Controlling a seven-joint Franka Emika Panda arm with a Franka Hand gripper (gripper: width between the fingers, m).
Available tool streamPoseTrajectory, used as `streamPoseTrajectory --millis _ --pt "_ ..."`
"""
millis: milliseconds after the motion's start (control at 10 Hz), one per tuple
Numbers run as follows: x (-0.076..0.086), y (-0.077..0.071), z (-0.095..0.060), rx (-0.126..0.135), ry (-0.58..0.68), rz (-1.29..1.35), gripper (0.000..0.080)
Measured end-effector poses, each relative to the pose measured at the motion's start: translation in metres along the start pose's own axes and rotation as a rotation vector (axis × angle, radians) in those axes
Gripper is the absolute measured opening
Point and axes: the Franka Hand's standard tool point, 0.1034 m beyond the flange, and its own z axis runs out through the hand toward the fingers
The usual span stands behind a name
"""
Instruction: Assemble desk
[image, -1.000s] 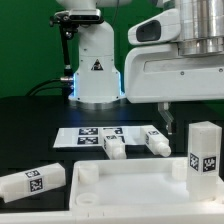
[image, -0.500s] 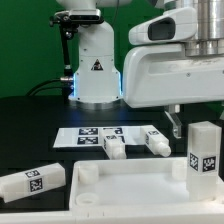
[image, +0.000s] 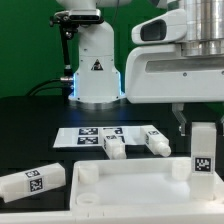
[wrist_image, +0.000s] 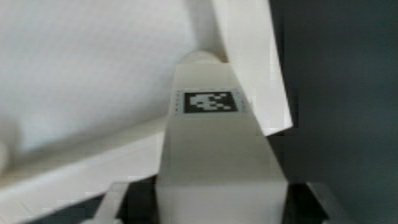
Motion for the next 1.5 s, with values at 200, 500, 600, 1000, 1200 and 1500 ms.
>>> streamPoseTrajectory --millis 200,500,600,1000,1200,1500 --pt "-0.005 -0.002 0.002 0.021 -0.028 0.492 0.0285" --pt "-0.003 0.001 0.002 0.038 -0.056 0.740 0.0285" --pt "-0.003 0.001 0.002 0.043 -0.067 0.897 0.0285" --pt "-0.003 -0.004 0.002 0.082 -0.090 1.320 0.0384" --pt "-0.004 -0.004 0.003 0.081 -0.078 1.132 0.0524" --pt "-0.010 -0.012 0.005 0.077 -0.056 0.642 0.0641"
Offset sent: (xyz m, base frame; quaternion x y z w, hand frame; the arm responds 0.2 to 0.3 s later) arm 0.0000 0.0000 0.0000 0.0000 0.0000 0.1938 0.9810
